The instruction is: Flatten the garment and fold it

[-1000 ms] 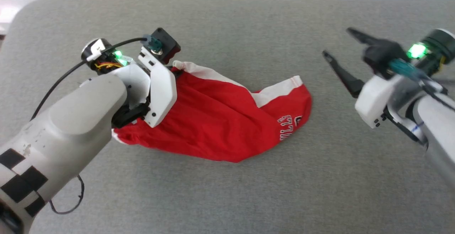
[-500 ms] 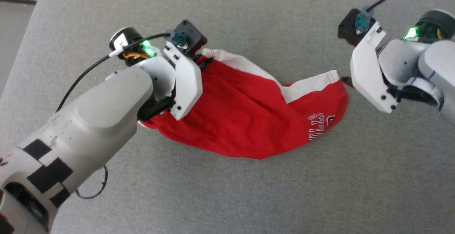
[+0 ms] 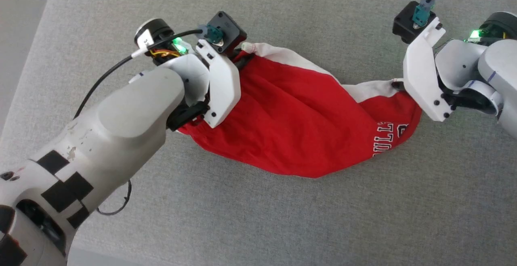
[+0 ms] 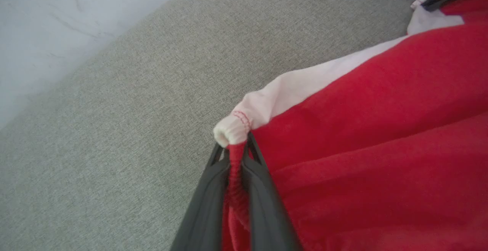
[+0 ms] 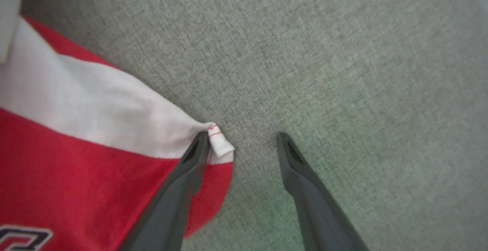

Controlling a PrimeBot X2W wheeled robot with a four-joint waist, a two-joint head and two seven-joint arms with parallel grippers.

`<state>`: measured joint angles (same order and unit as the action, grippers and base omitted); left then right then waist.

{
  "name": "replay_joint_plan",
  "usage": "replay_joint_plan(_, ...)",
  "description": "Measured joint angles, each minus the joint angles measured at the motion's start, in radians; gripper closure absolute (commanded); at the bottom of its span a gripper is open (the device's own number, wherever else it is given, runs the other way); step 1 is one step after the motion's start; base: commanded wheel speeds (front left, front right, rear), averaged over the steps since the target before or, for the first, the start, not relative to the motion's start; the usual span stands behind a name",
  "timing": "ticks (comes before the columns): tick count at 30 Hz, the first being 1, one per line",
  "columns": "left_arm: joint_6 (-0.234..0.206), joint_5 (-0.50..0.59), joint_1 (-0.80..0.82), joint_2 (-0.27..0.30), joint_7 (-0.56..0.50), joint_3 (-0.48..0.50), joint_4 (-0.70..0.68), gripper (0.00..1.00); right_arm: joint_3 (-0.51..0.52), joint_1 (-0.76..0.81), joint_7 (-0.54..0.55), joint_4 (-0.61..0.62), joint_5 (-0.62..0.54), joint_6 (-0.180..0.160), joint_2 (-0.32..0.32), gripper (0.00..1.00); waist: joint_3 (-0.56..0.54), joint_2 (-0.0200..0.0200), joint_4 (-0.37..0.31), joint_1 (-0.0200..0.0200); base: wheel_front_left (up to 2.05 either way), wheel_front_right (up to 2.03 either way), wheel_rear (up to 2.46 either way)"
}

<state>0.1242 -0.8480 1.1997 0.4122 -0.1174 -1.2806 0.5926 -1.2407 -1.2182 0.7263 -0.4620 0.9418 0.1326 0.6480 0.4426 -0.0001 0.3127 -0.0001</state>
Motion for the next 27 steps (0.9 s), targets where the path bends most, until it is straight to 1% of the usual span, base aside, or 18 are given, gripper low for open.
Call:
replay_joint_plan(1, 0.0, 0.0, -0.001, 0.001, 0.002, 0.0, 0.004, 1.0, 0.001, 0.002, -0.01, 0.002, 0.0, 0.0, 0.001, 1.0, 0.0, 0.0, -0.001, 0.0001, 0.0, 0.0, 0.0)
replay_joint_plan(5, 0.0, -0.009, -0.007, 0.011, 0.012, 0.0, 0.016, 1.0, -0.014, 0.02, -0.1, -0.008, 0.007, 0.0, -0.013, 1.0, -0.014, 0.0, -0.01, 0.0002, 0.0, 0.0, 0.0)
replay_joint_plan(8, 0.0, -0.017, -0.02, 0.022, 0.028, 0.0, 0.026, 1.0, -0.029, 0.031, -0.2, -0.029, 0.03, 0.0, -0.017, 1.0, -0.039, 0.0, -0.022, 0.0002, 0.0, 0.0, 0.0)
replay_joint_plan(10, 0.0, -0.024, -0.031, 0.032, 0.041, 0.0, 0.03, 1.0, -0.036, 0.039, -0.286, -0.033, 0.035, 0.0, -0.018, 1.0, -0.062, 0.0, -0.031, 0.0003, 0.0, 0.0, 0.0)
replay_joint_plan(14, 0.0, -0.025, -0.033, 0.054, 0.115, 0.004, 0.035, 1.0, -0.025, 0.034, -0.48, -0.029, 0.051, 0.0, -0.015, 1.0, -0.117, 0.0, -0.052, 0.0002, 0.0, 0.0, 0.0)
replay_joint_plan(18, -0.002, -0.007, -0.019, 0.08, 0.243, 0.037, 0.043, 1.0, -0.006, 0.025, -0.634, -0.031, 0.073, 0.0, 0.003, 1.0, -0.173, 0.0001, -0.077, 0.0001, 0.0, 0.0, 0.0)
replay_joint_plan(21, -0.016, -0.003, 0.012, 0.094, 0.313, 0.071, 0.045, 1.0, 0.014, 0.0, -0.722, -0.04, 0.073, 0.0, 0.021, 1.0, -0.209, 0.0001, -0.1, 0.0, 0.0, 0.0, 0.0)
replay_joint_plan(24, -0.035, 0.01, 0.049, 0.102, 0.339, 0.098, 0.044, 1.0, 0.037, -0.037, -0.796, -0.057, 0.068, 0.0, 0.034, 1.0, -0.231, 0.0001, -0.13, 0.0, 0.0, 0.0, 0.0)
replay_joint_plan(27, -0.05, 0.026, 0.093, 0.098, 0.354, 0.126, 0.035, 1.0, 0.067, -0.085, -0.853, -0.083, 0.053, 0.0, 0.043, 1.0, -0.241, 0.0001, -0.159, -0.0001, 0.0, 0.0, 0.0)
